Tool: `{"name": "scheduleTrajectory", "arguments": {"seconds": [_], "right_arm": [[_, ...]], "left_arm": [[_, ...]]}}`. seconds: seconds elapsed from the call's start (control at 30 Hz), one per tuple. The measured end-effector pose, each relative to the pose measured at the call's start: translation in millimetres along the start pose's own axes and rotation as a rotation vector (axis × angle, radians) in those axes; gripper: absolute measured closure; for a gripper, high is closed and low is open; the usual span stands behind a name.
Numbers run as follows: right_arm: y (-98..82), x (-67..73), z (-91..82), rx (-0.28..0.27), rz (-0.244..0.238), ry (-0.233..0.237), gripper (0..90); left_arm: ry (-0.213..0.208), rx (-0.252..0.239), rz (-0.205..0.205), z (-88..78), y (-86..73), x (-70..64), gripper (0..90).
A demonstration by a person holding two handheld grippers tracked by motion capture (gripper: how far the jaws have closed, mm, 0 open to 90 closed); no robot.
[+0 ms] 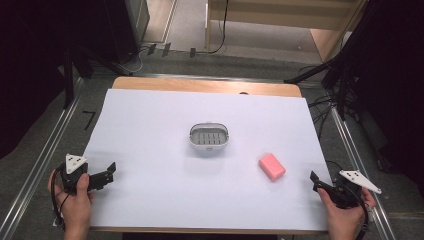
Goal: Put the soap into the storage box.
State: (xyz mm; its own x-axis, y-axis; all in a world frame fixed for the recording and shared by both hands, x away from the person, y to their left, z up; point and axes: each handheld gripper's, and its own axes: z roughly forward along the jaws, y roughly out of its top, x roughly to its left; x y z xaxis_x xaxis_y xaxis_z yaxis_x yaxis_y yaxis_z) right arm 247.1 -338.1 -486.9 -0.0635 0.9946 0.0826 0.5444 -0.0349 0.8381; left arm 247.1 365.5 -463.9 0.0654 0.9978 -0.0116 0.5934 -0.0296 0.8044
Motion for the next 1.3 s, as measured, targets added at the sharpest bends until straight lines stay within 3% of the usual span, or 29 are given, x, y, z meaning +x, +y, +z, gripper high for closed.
{"name": "scheduleTrajectory", "arguments": {"seconds": [0.17,0.27,0.37,0.43,0.5,0.57,0.63,0.8,0.9,0.93,0.97,1.17,1.3], "right_arm": [[0.2,2.2,0.0,0.004,-0.012,-0.033,15.2],[0.7,1.4,-1.2,-0.005,-0.007,-0.023,19.2],[0.4,-1.8,-5.0,-0.038,0.04,0.038,26.8],[0.6,-2.2,-5.0,-0.045,0.055,0.055,31.8],[1.6,-1.1,-3.7,-0.042,0.034,0.089,45.4],[3.0,0.8,-1.0,-0.041,0.006,0.162,47.4],[5.3,4.9,2.2,-0.021,-0.019,0.187,49.8],[14.7,15.2,4.7,-0.012,-0.088,0.166,47.8],[17.3,20.1,5.0,0.024,-0.072,0.177,43.2],[18.0,24.6,5.7,0.056,-0.056,0.207,36.5],[18.2,26.4,5.6,0.064,-0.059,0.206,34.2],[23.7,30.8,4.1,0.113,-0.11,0.241,24.0],[29.5,31.4,8.3,0.162,-0.143,0.25,23.6]], "left_arm": [[-0.003,0.008,-0.004,1.1,0.3,0.7,0.1],[-0.004,0.008,-0.006,1.4,0.3,0.9,0.1],[-0.001,0.013,-0.006,1.4,0.5,0.9,0.1],[-0.002,0.008,-0.008,1.2,0.2,0.8,0.1],[-0.003,0.004,-0.007,1.1,0.1,0.7,0.1],[-0.003,0.005,-0.006,1.2,0.1,0.7,0.1],[-0.003,0.002,-0.009,1.0,0.0,0.8,0.1],[-0.003,0.01,-0.01,1.3,0.5,1.4,0.1],[-0.003,0.008,-0.013,1.4,0.4,1.4,0.1],[-0.003,0.006,-0.012,1.2,0.3,1.3,0.1],[-0.002,0.005,-0.01,0.9,0.1,1.2,0.1],[0.002,-0.005,-0.006,-0.1,-0.3,0.5,0.1],[0.003,-0.005,-0.006,-0.3,-0.4,0.5,0.1]]}}
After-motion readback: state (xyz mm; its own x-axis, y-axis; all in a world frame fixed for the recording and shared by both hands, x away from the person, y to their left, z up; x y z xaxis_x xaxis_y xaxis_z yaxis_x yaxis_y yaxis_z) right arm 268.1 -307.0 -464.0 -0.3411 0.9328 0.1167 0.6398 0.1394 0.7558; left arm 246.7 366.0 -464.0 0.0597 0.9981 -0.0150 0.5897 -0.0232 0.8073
